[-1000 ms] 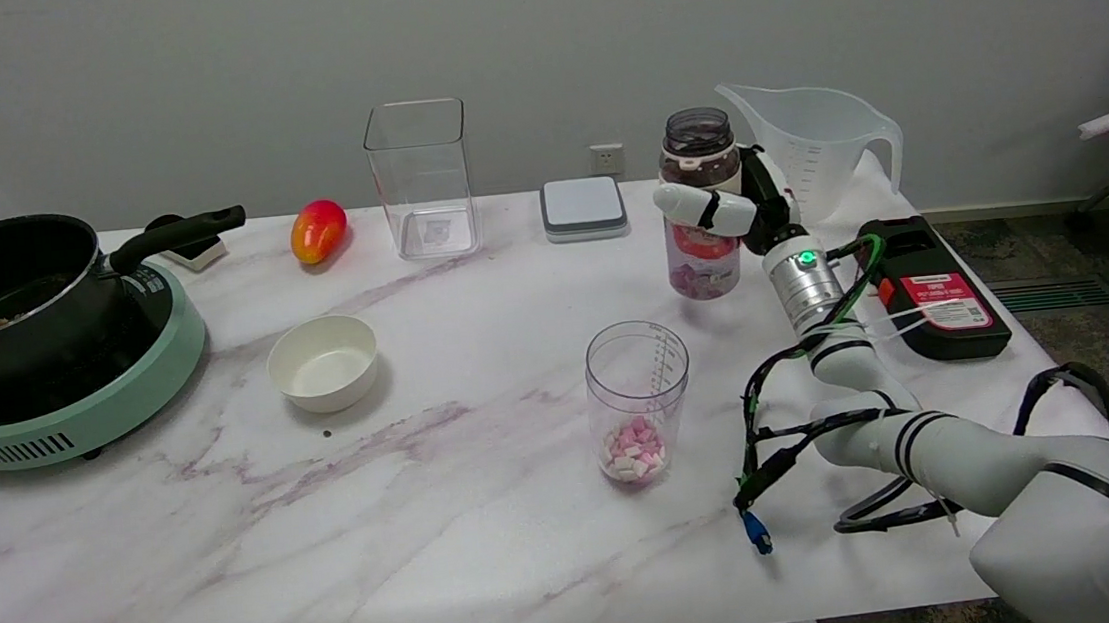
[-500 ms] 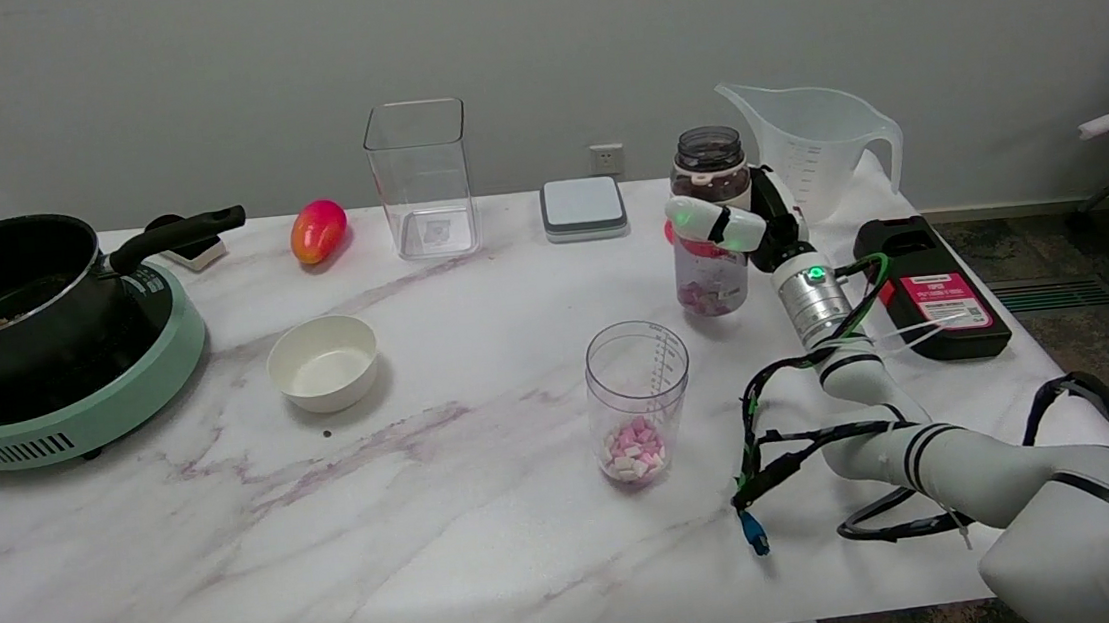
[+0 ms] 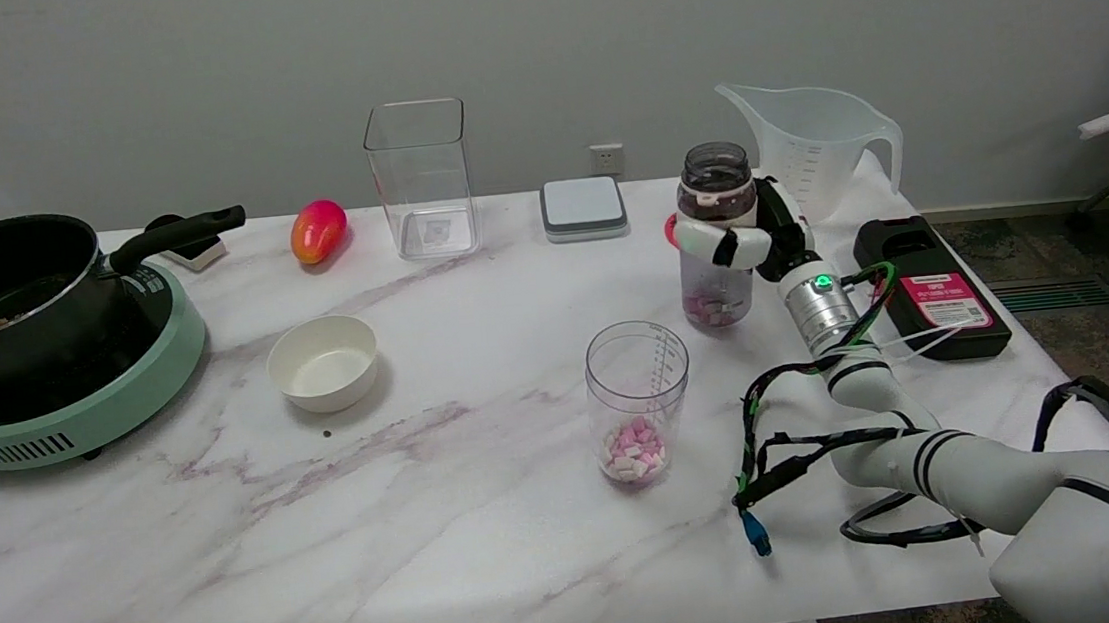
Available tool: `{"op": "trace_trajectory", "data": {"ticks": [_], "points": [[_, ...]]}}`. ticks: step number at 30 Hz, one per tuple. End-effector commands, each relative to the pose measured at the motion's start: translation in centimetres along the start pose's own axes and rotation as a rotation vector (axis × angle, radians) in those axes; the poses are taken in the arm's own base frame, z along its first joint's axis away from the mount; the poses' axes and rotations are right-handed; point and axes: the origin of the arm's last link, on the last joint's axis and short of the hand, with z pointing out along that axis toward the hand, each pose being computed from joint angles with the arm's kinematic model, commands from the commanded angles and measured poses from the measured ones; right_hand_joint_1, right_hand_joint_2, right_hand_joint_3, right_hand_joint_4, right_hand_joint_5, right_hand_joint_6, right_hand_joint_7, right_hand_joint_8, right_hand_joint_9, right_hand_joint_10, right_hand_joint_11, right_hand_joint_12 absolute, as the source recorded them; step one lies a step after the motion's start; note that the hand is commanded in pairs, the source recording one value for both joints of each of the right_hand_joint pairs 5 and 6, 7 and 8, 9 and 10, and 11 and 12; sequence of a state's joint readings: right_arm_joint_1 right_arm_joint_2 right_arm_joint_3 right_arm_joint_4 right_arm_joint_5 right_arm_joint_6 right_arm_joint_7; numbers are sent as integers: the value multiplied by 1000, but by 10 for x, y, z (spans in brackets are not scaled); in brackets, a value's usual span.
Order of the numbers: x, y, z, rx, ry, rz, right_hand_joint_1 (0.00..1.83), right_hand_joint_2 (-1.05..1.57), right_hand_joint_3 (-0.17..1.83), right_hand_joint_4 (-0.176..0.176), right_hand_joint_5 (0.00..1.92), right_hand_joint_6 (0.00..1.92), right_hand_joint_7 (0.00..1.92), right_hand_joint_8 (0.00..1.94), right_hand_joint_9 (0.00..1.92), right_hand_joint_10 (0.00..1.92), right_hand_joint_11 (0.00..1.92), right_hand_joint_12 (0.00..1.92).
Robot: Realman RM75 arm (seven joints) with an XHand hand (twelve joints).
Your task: Place the bottle onto the table.
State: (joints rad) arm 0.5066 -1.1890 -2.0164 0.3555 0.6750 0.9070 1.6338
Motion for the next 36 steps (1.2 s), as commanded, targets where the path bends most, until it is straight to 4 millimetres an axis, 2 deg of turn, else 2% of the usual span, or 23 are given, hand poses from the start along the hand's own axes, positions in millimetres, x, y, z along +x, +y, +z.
{"op": "trace_trajectory", "data": {"ticks": [1, 5, 7, 9, 19, 24, 26, 30, 36], "points": [[4, 2, -6, -4, -5, 5, 1327, -303, 989, 0, 758, 758, 1158, 1158, 985, 985, 838, 838], [3, 2, -7, 1, -8, 6, 1298, -512, 1042, 0, 633, 633, 1082, 1082, 863, 863, 705, 705], [3, 1, -7, 4, -9, 7, 1269, -738, 1139, 0, 541, 541, 1032, 1032, 662, 662, 626, 626], [4, 1, -7, 4, -8, 7, 1254, -792, 1087, 0, 472, 472, 971, 971, 613, 613, 617, 617], [19, 0, -11, 5, 5, -13, 1232, -897, 1035, 0, 349, 349, 845, 845, 563, 563, 606, 606], [34, -2, -15, 3, 12, -51, 1207, -1047, 1039, 0, 193, 193, 492, 492, 458, 458, 567, 567], [39, -2, -18, 4, 13, -61, 1204, -1047, 1031, 0, 136, 136, 442, 442, 442, 442, 546, 546], [51, -11, -23, 40, 21, -73, 1198, -1047, 958, 0, 84, 84, 392, 392, 433, 433, 540, 540], [66, -26, -33, 86, 11, -81, 1209, -1047, 974, 0, 40, 40, 370, 370, 430, 430, 547, 547]]}}
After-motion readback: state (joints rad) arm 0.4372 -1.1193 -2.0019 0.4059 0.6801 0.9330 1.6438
